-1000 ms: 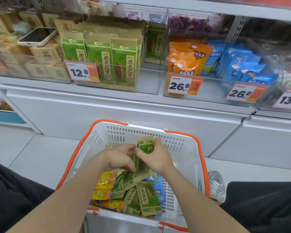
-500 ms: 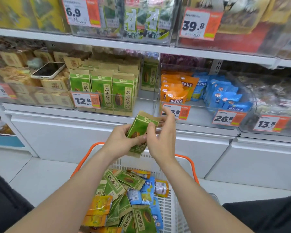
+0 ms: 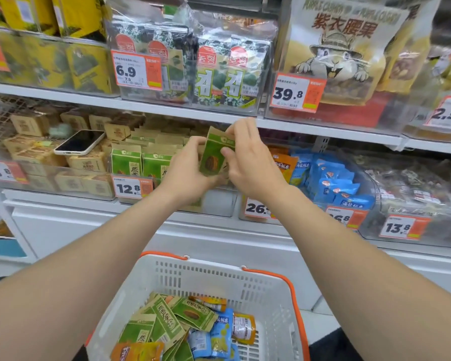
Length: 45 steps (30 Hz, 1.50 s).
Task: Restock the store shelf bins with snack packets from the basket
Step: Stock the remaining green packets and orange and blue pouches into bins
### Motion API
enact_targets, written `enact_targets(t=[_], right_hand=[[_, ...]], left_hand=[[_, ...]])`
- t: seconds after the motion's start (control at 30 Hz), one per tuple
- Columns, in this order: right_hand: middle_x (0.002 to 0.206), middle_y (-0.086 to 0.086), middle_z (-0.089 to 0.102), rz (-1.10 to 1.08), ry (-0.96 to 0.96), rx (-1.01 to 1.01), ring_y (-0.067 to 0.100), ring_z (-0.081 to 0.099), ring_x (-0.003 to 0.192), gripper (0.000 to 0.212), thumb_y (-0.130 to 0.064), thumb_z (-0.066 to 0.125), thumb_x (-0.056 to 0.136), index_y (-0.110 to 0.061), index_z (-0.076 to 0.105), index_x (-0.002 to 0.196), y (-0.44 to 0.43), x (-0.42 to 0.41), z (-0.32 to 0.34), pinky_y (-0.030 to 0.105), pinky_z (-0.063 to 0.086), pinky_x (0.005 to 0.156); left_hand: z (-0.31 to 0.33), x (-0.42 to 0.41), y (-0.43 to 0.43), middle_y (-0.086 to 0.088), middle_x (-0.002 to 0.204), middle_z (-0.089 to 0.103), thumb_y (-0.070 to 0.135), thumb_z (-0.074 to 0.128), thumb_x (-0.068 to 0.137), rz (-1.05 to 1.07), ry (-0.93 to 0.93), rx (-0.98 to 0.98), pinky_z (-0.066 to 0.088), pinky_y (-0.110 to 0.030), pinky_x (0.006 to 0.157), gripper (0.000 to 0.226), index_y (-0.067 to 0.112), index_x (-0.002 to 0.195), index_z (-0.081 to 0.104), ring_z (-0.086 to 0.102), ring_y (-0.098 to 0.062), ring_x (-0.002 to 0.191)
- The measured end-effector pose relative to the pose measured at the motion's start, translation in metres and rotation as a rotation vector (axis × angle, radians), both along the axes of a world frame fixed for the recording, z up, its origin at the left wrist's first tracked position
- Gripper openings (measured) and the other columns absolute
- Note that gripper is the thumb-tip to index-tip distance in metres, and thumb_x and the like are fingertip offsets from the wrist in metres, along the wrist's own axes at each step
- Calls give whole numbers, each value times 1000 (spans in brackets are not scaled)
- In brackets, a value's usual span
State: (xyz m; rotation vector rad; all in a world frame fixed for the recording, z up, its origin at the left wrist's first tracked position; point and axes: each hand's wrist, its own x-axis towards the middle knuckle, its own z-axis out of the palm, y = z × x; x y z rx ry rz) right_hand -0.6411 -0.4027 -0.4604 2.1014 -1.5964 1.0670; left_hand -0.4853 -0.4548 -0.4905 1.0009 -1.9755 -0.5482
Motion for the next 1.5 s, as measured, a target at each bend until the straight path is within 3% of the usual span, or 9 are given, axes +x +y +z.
enact_targets(t=[0.1, 0.27, 0.4, 0.5, 0.6, 0.8, 1.2, 1.37, 1.5], right_hand=[[110, 4, 38, -55, 39, 3, 23, 44, 74, 21, -8, 59, 99, -11, 41, 109, -19, -16, 14, 38, 38, 62], [103, 4, 47, -150, 169, 164, 31, 55, 77, 30, -3, 62, 95, -17, 37, 104, -49, -33, -4, 49, 46, 64], [96, 7, 63, -262, 301, 225, 38, 62, 85, 40, -1, 66, 88, -16, 39, 112, -74, -29, -25, 38, 32, 65], [108, 13, 70, -419, 390, 291, 40, 67, 99, 46, -4, 68, 85, -14, 49, 126, -96, -21, -26, 40, 41, 78], [117, 12, 68, -556, 413, 379, 36, 64, 113, 46, -6, 73, 80, -18, 59, 122, -125, -20, -24, 47, 37, 106], [136, 13, 58, -711, 494, 398, 37, 47, 132, 36, -9, 58, 95, -17, 60, 130, -178, -22, -32, 46, 34, 110], [159, 17, 26, -874, 778, 478, 39, 22, 146, 50, -34, 52, 101, -20, 50, 149, -188, -15, -50, 48, 23, 117], [168, 25, -3, -938, 1006, 641, 49, 1, 153, 71, -56, 39, 103, -23, 23, 163, -182, -14, -58, 61, 7, 123], [169, 24, -9, -949, 1026, 737, 50, -6, 154, 98, -67, 55, 91, -22, 9, 166, -183, -14, -61, 69, 0, 121]], left_hand=[[9, -7, -17, -9, 156, 33, 41, 86, 76, 139, -367, -38, 30, -51, 117, 108, 18, 159, 22, 26, -35, 145], [7, -10, -51, -9, 174, -4, 61, 62, 91, 168, -772, -135, 0, -63, 126, 108, 11, 165, 2, -9, -35, 160], [-14, -9, -63, -11, 173, 13, 68, 53, 90, 291, -697, -263, 4, -63, 126, 97, 13, 162, 19, 4, -32, 160], [-23, -10, -70, -11, 167, 30, 79, 56, 76, 330, -681, -331, 12, -62, 125, 105, 16, 157, 31, 22, -31, 156], [-23, -11, -77, -9, 159, 43, 82, 54, 70, 340, -682, -403, 19, -60, 124, 105, 17, 151, 40, 34, -31, 150], [-35, -11, -90, -6, 129, 65, 78, 49, 74, 349, -694, -486, 35, -52, 114, 88, 16, 135, 52, 57, -32, 121], [-37, -5, -91, -1, 118, 64, 77, 45, 76, 307, -690, -517, 39, -49, 100, 77, 18, 122, 61, 51, -29, 112], [-35, -3, -87, -2, 118, 62, 76, 46, 76, 296, -698, -507, 39, -48, 100, 76, 17, 122, 60, 51, -29, 112], [-36, 0, -84, -4, 119, 57, 74, 49, 75, 276, -682, -509, 39, -48, 100, 76, 17, 125, 58, 49, -30, 113]])
